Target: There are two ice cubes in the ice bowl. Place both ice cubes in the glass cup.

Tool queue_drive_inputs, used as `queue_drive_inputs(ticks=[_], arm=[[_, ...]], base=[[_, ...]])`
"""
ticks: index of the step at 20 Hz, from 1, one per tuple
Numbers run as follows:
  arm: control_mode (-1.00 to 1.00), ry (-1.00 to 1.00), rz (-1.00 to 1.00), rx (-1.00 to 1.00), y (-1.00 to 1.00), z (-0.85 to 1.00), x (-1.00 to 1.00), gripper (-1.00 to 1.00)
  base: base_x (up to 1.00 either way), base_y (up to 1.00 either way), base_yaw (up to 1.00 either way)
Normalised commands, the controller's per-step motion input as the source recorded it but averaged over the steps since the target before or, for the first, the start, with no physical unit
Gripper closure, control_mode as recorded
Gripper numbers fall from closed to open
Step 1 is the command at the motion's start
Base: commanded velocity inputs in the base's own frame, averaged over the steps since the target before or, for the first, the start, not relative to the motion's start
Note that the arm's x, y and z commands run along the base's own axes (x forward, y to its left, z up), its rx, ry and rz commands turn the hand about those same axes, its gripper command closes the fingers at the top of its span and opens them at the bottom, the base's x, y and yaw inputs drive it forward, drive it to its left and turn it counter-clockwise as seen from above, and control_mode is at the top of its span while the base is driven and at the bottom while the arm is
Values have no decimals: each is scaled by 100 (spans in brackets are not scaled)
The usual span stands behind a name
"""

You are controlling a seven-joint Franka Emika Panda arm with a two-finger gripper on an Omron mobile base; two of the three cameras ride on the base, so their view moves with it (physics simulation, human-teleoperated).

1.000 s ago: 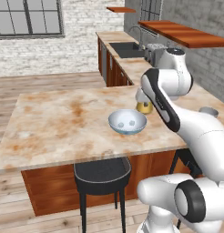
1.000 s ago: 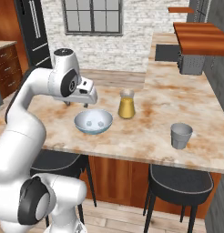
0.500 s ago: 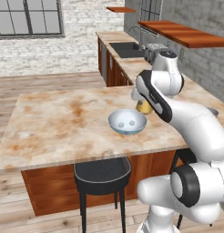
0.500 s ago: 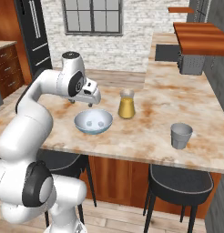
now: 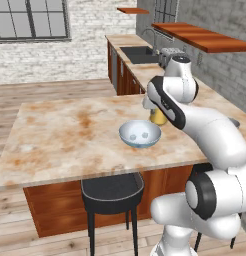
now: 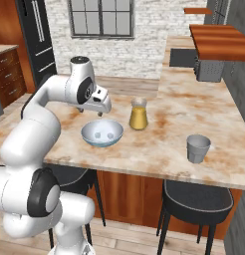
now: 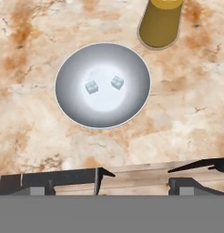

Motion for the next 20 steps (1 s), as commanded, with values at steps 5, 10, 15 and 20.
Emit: queue_drive_inputs(ticks=[5,10,15,20], arm=[[-100,1,0,0,0,0,0,-100],[-100,0,0,0,0,0,0,-100],[-100,0,0,0,0,0,10,-100],[-100,0,-1,0,-1,-4,25,-100]], base=[[0,0,0],[0,0,0],[0,0,0],[0,0,0]])
